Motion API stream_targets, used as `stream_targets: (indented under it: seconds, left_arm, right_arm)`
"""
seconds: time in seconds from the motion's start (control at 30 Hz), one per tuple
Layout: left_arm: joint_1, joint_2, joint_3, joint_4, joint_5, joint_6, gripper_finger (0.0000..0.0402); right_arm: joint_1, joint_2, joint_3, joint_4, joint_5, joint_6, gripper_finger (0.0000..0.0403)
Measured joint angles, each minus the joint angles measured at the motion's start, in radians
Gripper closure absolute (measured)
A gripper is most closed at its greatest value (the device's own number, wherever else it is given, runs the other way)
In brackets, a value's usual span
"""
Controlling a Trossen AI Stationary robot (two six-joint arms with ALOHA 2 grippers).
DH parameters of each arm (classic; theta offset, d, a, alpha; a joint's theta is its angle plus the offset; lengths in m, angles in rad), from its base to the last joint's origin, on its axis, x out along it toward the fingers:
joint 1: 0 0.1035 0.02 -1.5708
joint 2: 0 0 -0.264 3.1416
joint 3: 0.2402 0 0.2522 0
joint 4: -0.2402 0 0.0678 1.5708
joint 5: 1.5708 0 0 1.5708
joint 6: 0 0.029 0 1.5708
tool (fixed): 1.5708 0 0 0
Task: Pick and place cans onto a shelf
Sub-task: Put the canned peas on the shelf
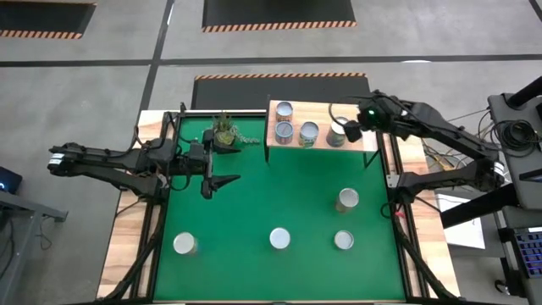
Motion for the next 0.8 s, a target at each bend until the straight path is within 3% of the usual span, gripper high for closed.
stream_targets:
  seconds: [0.2,0.8]
  left_arm:
    - [0.0,0.0,0.0,0.0,0.0,-0.007,0.0056]
    - [0.0,0.0,0.001,-0.006,0.0,-0.018,0.0056]
  right_arm:
    - [-0.037,0.017,-0.031,0.09,-0.135,-0.049,0.0394]
    - [-0.022,-0.01,-0.026,0.077,-0.241,0.011,0.0394]
